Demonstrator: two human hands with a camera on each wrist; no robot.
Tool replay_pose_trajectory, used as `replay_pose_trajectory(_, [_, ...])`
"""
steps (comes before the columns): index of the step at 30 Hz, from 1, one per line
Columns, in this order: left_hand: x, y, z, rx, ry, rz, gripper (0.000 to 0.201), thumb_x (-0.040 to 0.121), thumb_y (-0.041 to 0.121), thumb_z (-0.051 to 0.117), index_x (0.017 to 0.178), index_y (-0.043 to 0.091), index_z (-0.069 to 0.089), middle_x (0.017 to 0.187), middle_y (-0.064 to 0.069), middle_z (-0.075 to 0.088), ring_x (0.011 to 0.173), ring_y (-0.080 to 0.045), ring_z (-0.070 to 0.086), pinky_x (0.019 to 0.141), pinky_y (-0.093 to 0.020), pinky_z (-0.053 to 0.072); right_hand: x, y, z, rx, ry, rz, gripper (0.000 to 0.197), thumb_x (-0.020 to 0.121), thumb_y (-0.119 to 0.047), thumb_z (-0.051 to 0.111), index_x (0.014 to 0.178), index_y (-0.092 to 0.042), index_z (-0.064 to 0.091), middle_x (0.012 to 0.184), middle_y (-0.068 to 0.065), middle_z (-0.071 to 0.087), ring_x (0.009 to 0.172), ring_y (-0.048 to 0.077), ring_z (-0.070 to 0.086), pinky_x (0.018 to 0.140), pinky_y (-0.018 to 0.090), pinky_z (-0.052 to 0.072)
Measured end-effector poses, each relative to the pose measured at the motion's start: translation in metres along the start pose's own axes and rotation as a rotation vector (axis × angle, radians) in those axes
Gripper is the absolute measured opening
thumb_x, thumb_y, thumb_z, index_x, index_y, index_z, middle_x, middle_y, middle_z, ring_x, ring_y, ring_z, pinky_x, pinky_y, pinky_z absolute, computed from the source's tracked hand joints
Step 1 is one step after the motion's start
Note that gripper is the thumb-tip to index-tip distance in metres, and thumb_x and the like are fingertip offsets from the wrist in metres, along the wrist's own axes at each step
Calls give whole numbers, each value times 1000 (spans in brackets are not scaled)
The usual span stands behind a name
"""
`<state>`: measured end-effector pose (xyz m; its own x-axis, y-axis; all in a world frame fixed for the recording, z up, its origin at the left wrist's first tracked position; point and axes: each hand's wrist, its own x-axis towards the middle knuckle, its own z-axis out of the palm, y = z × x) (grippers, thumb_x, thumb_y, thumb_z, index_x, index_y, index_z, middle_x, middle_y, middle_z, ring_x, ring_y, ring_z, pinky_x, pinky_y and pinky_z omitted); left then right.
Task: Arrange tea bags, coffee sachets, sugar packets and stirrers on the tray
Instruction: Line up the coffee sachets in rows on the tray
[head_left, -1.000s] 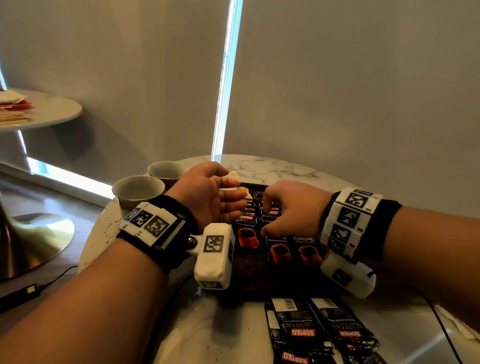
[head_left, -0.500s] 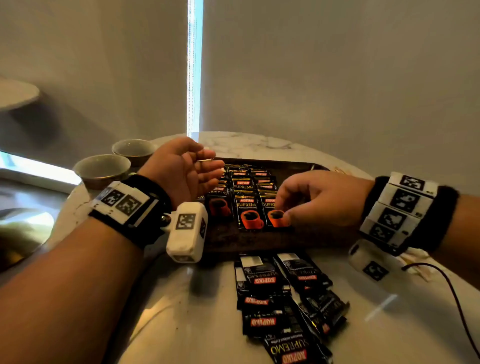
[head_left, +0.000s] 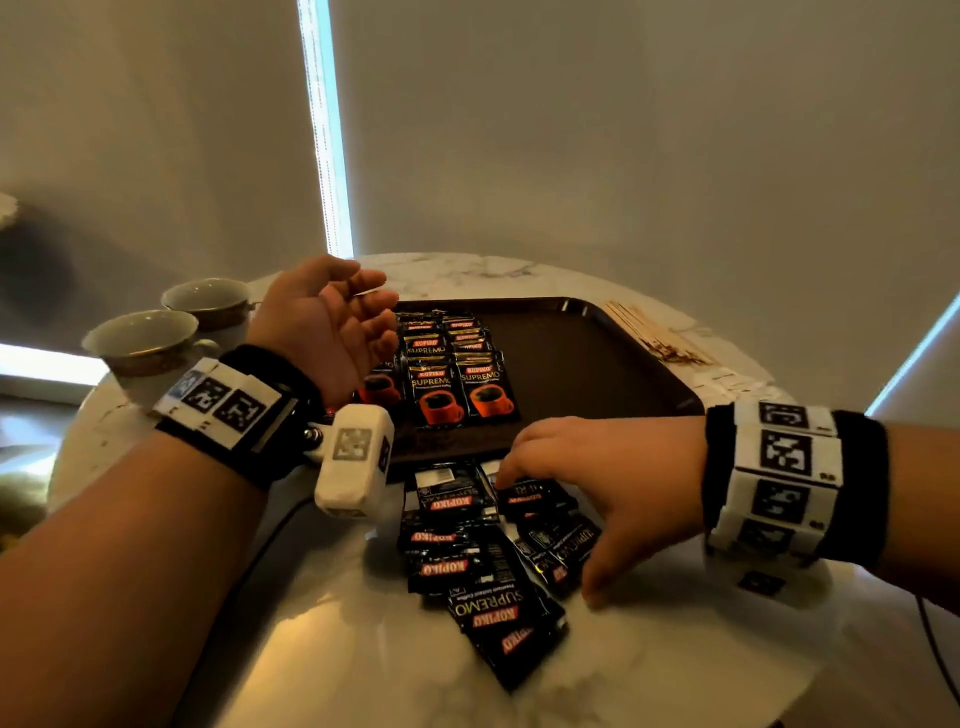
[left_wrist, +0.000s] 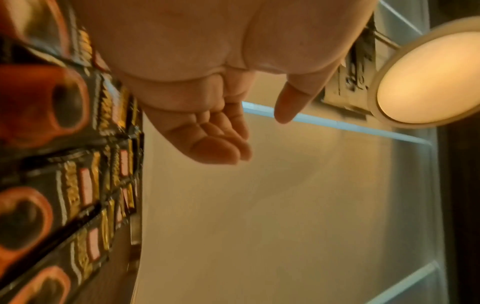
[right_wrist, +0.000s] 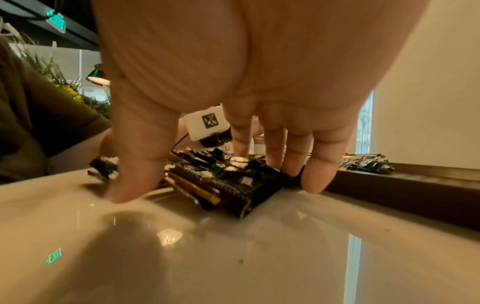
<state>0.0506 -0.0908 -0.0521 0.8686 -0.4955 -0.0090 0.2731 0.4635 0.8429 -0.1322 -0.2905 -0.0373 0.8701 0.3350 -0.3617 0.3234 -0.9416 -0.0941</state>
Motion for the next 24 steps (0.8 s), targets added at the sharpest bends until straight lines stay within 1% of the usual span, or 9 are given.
replay_pose_trajectory(2, [-2,2,12,27,-29,0,22,92,30,44,88,13,58,76,-2,58,62,-15,54,55,-25,45,1,-3,3,-23,35,-7,92,66,-50,88,143,-37,39,140,-16,40,127,6,40,109,24,38])
replay_pose_trajectory(6, [-3,3,41,88,-69,-44,22,93,30,44,85,15,57,73,-2,56,59,-15,52,54,-25,41,2,-4,4,-33,75,-28,77,73,-47,84,139,-36,45,132,-13,46,121,6,46,106,25,43])
replay_pose_trajectory(11, [-1,-7,73,112,-105,-130,21,93,30,46,85,14,57,73,-3,57,58,-15,52,52,-24,40,2,2,7,-2,82,-28,63,81,-37,78,138,-33,52,128,-10,49,117,7,48,100,20,43])
replay_pose_trajectory(12, [-1,-8,75,83,-119,-132,21,93,30,45,86,14,57,73,-3,57,58,-15,52,51,-23,41,2,4,7,-5,84,-23,59,83,-35,76,137,-32,54,128,-9,50,117,7,48,99,20,43])
replay_pose_trajectory(14, [-1,-13,68,35,-141,-139,24,93,33,45,86,14,58,73,-4,57,57,-15,52,50,-22,41,2,7,9,-14,95,-20,53,86,-32,73,135,-30,56,127,-8,52,117,9,49,100,24,44])
replay_pose_trajectory(16, [0,-18,54,35,-143,-153,28,92,36,46,86,12,59,73,-5,58,57,-16,52,50,-21,41,2,10,10,-2,98,-15,54,85,-32,74,136,-31,56,127,-7,52,119,10,48,103,27,44])
replay_pose_trajectory(18, [2,-20,43,49,-127,-170,31,91,38,47,87,11,61,75,-6,59,58,-17,53,50,-22,43,1,12,9,22,66,0,59,83,-33,75,138,-32,53,131,-9,49,120,8,47,104,25,43])
replay_pose_trajectory(21, [4,-18,36,37,-94,-161,32,92,39,46,87,10,61,76,-6,59,58,-17,54,48,-23,43,0,15,6,16,34,20,58,84,-32,75,138,-33,53,131,-10,49,117,6,49,100,18,43])
replay_pose_trajectory(24, [1,-17,38,51,-106,-151,32,92,39,46,87,11,61,74,-6,59,57,-16,54,48,-22,43,2,16,6,-9,50,40,51,86,-29,73,135,-34,56,128,-10,51,112,8,54,97,24,48])
